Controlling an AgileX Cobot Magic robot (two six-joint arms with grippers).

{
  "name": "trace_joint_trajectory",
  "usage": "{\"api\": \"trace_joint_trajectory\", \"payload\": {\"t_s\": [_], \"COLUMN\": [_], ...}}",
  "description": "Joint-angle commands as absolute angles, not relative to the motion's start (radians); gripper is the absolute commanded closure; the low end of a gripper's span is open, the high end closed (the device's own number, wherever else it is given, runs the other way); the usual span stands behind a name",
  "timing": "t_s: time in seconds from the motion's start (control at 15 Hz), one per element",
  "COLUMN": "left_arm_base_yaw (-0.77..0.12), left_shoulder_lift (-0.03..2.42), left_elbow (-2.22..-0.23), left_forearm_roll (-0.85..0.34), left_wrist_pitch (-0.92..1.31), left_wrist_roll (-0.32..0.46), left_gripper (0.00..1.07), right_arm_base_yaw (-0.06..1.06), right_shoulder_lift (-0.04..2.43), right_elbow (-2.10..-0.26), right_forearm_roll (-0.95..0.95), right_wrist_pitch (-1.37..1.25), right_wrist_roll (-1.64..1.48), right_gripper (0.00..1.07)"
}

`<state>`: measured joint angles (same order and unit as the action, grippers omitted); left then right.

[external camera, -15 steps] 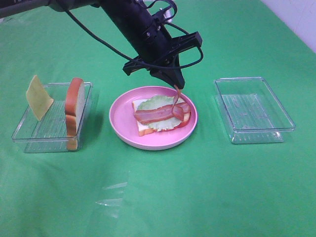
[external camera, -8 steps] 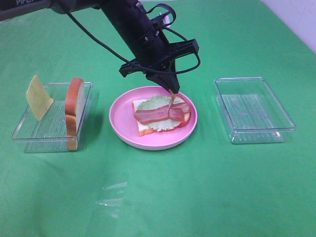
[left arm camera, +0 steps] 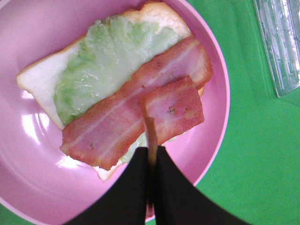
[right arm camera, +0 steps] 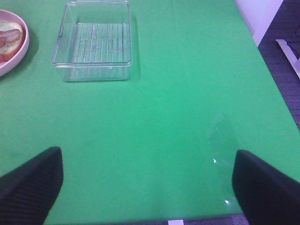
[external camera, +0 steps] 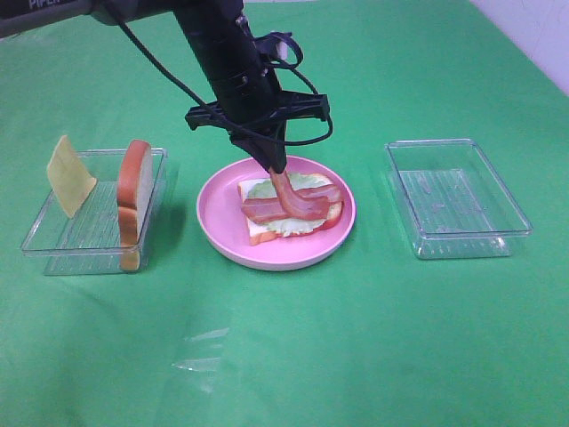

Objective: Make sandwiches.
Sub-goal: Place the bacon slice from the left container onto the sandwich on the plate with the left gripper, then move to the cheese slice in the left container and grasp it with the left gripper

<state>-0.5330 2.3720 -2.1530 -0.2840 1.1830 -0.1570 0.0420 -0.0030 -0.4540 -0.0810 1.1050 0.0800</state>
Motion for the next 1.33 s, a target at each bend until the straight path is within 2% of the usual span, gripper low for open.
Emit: {"api": "trace_joint_trajectory", "payload": {"t_s": [0.07, 0.13, 0.27, 0.53, 0.87, 1.13, 1.33], "left_arm_base_yaw": [-0.538, -0.538, -0.538, -0.538, -0.538, -0.500, -0.389], "left_shoulder_lift": [2.372, 2.372, 2.372, 2.364, 2.335, 2.245, 2.120], "left_elbow": [-2.158, -2.158, -2.158, -2.189, -2.400, -2.397, -2.226], "left_forearm_roll": [-0.279, -0.276, -0.277, -0.278, -0.223, -0.113, -0.102], "left_wrist_pitch": [1.181, 1.177, 1.178, 1.209, 1.318, 1.318, 1.318], "left_wrist_roll": [-0.163, -0.163, -0.163, -0.164, -0.189, -0.197, -0.201], "left_gripper": [0.60, 0.31, 0.05, 0.06, 0.06, 0.06, 0.06], "right_arm_base_yaw": [0.038, 0.038, 0.038, 0.038, 0.038, 0.038, 0.038], "right_shoulder_lift": [-0.030, -0.030, -0.030, -0.030, -0.030, -0.030, -0.030], "right_elbow": [-0.450, -0.450, -0.450, -0.450, -0.450, -0.450, -0.450], "right_forearm_roll": [-0.080, -0.080, -0.080, -0.080, -0.080, -0.080, -0.080], "right_wrist_pitch": [1.101, 1.101, 1.101, 1.101, 1.101, 1.101, 1.101], "right_wrist_roll": [0.072, 0.072, 0.072, 0.072, 0.072, 0.072, 0.072], "right_gripper": [0.12, 0.12, 0.12, 0.12, 0.12, 0.12, 0.12]}}
